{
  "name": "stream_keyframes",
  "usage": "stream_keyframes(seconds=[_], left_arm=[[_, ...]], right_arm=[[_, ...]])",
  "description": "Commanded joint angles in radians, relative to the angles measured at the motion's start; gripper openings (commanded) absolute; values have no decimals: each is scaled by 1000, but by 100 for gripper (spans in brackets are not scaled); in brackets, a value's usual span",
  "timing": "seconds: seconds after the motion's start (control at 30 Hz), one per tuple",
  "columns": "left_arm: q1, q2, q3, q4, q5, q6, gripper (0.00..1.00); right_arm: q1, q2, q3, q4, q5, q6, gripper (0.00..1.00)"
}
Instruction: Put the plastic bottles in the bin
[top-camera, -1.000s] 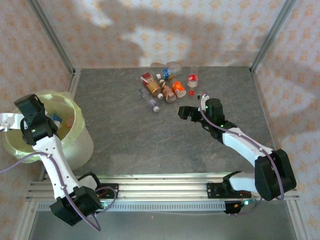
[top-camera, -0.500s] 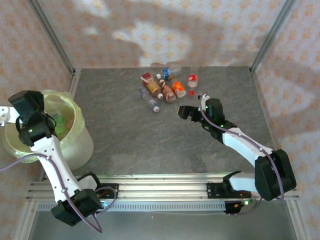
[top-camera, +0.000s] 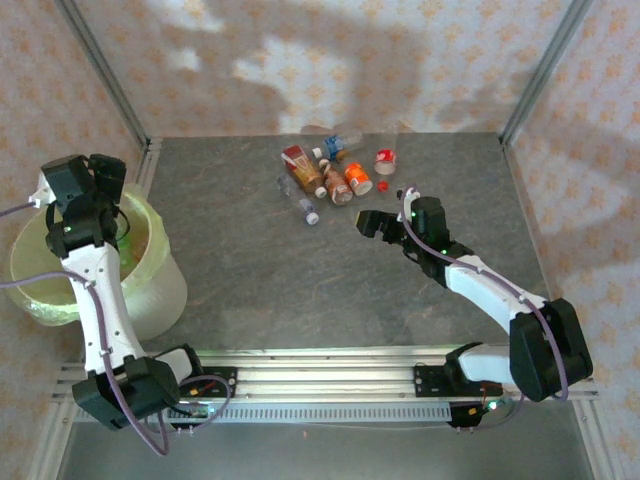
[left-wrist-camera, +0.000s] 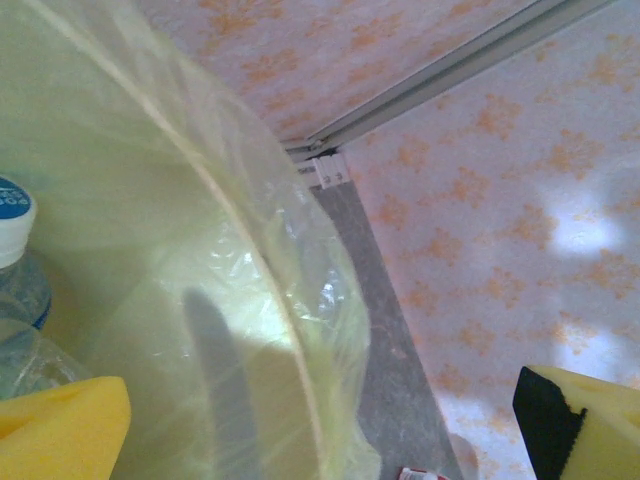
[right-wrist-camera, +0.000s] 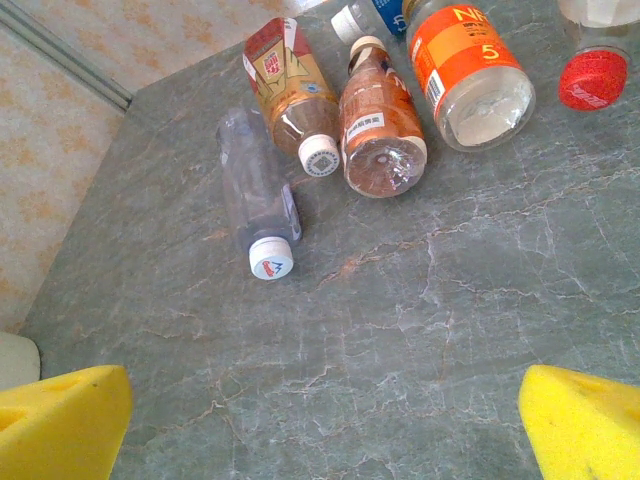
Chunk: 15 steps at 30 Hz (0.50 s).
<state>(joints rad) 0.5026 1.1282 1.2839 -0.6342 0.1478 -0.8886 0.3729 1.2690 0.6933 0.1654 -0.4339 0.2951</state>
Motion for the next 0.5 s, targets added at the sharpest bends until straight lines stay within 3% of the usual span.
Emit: stream_keyframes(seconds=[0.0, 0.13, 0.3, 0.47], left_arm=[[-3, -35, -76, -4, -58, 3, 100], [-3, -46, -118, 23, -62, 7, 100], [-9, -10, 23, -55, -21, 97, 100], [-91, -78, 98, -74, -30, 187, 100]], right_arm=[[6, -18, -6, 27, 21, 9, 99], [6, -35, -14, 19, 27, 2, 99], [6, -36, 4, -9, 69, 10, 99], [7, -24, 8, -4, 104, 56, 99]])
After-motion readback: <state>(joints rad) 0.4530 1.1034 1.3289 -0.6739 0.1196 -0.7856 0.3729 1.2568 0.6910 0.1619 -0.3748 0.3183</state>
